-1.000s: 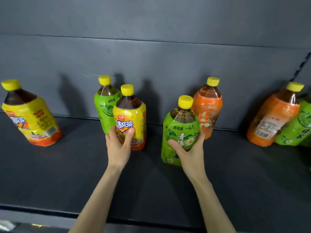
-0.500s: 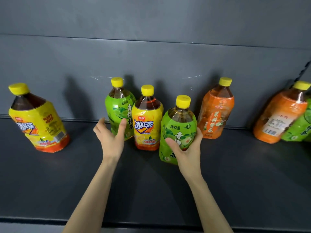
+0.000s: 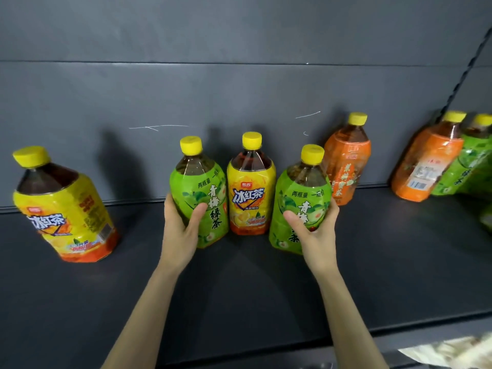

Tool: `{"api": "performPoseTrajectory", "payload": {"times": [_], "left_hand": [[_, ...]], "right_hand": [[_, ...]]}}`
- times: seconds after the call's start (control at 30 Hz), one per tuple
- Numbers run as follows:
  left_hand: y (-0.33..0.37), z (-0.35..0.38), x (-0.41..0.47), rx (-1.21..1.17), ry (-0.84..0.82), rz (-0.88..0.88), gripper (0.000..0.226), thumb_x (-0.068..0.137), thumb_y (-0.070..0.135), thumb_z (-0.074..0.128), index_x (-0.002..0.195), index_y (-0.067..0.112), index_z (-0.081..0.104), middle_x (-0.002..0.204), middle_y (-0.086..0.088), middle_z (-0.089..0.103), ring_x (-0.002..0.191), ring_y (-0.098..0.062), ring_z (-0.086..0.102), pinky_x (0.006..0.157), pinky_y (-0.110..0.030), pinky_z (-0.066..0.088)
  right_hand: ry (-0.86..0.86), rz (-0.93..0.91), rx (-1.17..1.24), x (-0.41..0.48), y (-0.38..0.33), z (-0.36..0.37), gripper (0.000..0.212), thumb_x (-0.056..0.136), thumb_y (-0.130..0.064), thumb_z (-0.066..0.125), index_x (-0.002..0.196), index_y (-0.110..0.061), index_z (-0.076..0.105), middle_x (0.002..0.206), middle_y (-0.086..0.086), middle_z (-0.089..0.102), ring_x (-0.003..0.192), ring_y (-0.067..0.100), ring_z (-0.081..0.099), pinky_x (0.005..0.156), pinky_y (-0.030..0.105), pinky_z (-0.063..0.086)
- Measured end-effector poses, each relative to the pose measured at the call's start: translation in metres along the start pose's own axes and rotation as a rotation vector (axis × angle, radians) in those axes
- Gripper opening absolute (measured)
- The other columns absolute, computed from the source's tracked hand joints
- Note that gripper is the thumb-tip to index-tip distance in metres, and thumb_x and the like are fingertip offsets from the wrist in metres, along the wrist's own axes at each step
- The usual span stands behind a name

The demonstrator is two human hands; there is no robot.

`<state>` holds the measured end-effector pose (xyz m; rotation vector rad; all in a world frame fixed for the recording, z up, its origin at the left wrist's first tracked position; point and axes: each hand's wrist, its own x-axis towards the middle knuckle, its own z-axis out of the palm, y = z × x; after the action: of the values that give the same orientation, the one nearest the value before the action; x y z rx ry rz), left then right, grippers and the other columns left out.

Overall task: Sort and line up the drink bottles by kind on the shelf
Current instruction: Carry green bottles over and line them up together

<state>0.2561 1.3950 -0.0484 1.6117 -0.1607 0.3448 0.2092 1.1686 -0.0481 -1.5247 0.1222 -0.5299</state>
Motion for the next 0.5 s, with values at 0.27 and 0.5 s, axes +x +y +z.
{"api": "performPoseTrajectory", "payload": {"times": [0.27,0.5], "left_hand": [[0.017,-0.017,-0.049,-0.17,-0.173,-0.029,0.1,0.059,0.072,0.07,0.134,0.013,0.038,0.111,0.01,0.062,0.099,0.007,0.061,0.072,-0.011,0.05],[0.029,0.012,-0.054,-0.254,0.002,-0.142,0.047,0.067,0.062,0.06,0.105,0.034,0.056,0.095,0.012,0.069,0.089,0.0,0.066,0.073,-0.023,0.052]], "right_hand": [[-0.034,0.018,0.002,-0.027,-0.006,-0.004,0.092,0.054,-0.041,0.084,0.132,-0.023,0.037,0.122,0.001,0.062,0.107,0.01,0.064,0.086,0.027,0.055],[-0.025,0.039,0.109,-0.058,-0.02,0.008,0.077,0.063,-0.035,0.079,0.131,-0.016,0.047,0.111,0.001,0.07,0.102,0.016,0.068,0.08,0.028,0.056]]}}
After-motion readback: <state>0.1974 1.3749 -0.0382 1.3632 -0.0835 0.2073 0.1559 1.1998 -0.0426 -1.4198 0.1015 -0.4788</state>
